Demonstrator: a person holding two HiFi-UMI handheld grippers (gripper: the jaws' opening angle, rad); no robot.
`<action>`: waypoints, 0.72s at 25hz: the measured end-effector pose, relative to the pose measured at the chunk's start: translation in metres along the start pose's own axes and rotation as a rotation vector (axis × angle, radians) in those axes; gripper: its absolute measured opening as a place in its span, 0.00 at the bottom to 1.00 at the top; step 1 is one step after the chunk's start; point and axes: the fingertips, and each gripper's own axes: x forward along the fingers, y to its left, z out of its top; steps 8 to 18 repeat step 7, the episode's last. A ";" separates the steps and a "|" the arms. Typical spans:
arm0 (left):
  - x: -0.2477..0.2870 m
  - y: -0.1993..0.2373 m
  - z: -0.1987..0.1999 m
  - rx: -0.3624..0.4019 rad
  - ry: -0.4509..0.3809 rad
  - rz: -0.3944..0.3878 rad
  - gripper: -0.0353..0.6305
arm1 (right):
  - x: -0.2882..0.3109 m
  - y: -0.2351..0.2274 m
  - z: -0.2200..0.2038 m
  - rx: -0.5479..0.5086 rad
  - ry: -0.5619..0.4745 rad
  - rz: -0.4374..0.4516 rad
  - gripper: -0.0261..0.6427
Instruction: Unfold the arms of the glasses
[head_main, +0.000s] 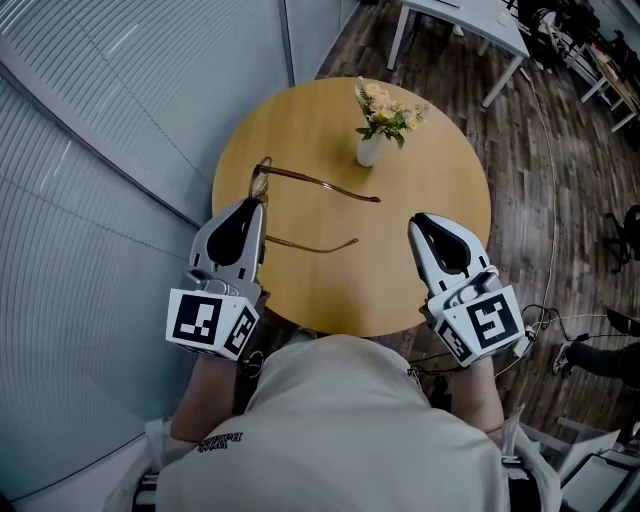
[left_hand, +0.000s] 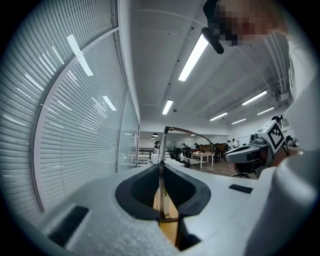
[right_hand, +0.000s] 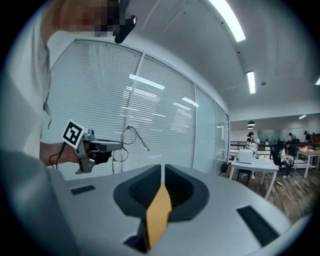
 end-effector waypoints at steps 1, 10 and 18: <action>0.000 0.001 -0.001 -0.001 0.001 0.002 0.12 | 0.001 0.000 -0.001 0.001 0.002 0.002 0.10; 0.003 0.005 -0.002 0.005 0.004 0.009 0.12 | 0.004 -0.007 -0.001 0.011 0.003 -0.004 0.10; 0.003 0.005 -0.002 0.005 0.004 0.009 0.12 | 0.004 -0.007 -0.001 0.011 0.003 -0.004 0.10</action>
